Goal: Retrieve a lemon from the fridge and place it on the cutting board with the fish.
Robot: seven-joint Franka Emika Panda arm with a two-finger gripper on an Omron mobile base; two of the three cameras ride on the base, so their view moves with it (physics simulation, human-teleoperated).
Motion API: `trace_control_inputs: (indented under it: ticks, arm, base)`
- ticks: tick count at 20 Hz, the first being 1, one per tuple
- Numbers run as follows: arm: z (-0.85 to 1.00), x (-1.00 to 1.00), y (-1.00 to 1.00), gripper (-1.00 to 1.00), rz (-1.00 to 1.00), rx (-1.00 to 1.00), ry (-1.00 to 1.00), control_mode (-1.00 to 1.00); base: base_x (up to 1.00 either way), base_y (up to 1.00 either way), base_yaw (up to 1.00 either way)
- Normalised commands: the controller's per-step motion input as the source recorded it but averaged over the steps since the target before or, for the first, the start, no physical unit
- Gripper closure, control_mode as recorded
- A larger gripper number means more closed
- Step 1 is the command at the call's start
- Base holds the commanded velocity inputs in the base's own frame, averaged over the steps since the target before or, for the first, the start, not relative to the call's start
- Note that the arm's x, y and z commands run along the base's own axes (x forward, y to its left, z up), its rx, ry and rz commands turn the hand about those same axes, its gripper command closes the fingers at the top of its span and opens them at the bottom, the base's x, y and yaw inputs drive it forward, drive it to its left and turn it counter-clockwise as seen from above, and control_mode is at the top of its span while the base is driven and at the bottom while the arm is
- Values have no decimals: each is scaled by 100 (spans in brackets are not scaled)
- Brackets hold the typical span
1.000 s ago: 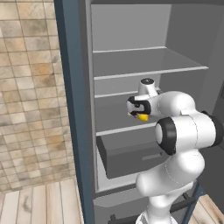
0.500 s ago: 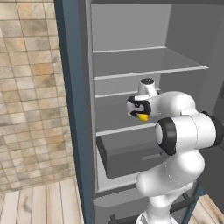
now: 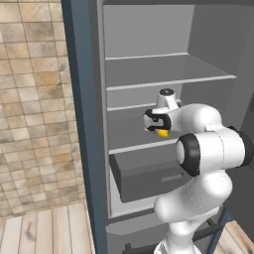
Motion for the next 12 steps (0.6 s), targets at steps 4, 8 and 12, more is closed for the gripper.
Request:
trace_control_inputs:
  ticks: [4, 8, 12]
  arm:
    - [0, -68, 27, 100, 1, 0, -9, -100]
    - [13, -96, 23, 100, 2, 7, 0, -100]
    - [53, -91, 0, 100, 0, 5, 9, -100]
  base:
    - [0, 0, 0]
    - [0, 0, 0]
    - [0, 0, 0]
